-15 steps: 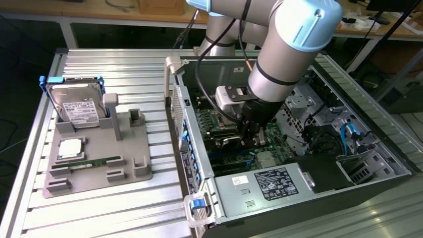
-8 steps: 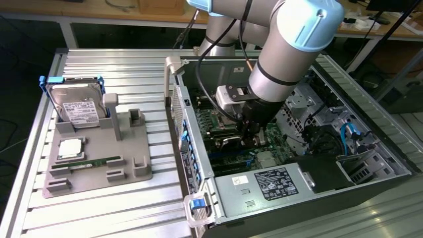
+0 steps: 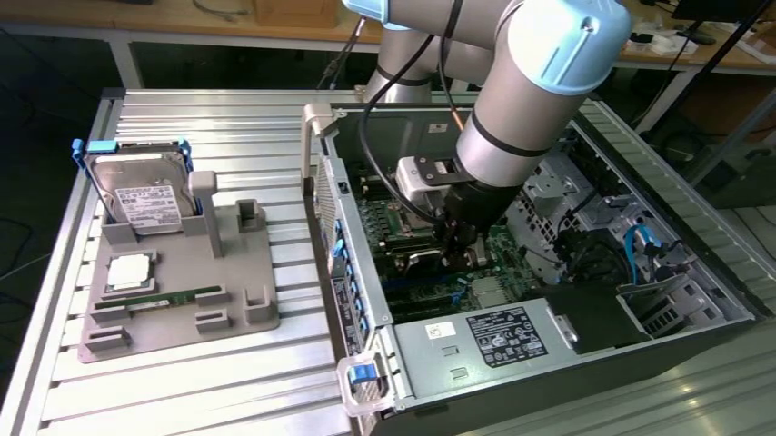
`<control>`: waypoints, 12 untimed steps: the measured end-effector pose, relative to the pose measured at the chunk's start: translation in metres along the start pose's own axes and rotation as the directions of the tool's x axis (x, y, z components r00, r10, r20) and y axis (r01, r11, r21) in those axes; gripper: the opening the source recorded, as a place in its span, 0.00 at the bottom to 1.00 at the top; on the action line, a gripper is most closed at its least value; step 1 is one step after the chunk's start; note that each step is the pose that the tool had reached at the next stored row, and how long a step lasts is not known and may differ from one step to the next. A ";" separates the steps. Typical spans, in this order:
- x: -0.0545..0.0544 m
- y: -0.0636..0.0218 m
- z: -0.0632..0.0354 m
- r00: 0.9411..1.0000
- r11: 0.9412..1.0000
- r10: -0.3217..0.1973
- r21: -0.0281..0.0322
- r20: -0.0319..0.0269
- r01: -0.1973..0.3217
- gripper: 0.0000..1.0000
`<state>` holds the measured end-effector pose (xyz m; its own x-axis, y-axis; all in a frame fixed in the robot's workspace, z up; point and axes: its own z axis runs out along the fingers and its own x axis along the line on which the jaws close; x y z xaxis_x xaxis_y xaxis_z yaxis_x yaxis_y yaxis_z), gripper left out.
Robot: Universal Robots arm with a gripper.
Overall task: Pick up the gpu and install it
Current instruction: 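Insert the gpu into the slot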
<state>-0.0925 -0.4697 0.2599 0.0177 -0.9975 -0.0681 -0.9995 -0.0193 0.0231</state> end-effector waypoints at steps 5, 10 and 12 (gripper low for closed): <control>0.000 0.0000 0.0000 1.000 1.000 0.000 0.000 0.000 0.000 0.27; 0.000 0.0000 0.0000 1.000 1.000 0.000 0.000 0.000 0.000 0.27; 0.000 0.0000 0.0000 1.000 1.000 0.000 0.000 0.000 0.000 0.27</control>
<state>-0.0925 -0.4697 0.2599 0.0178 -0.9975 -0.0681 -0.9995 -0.0194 0.0231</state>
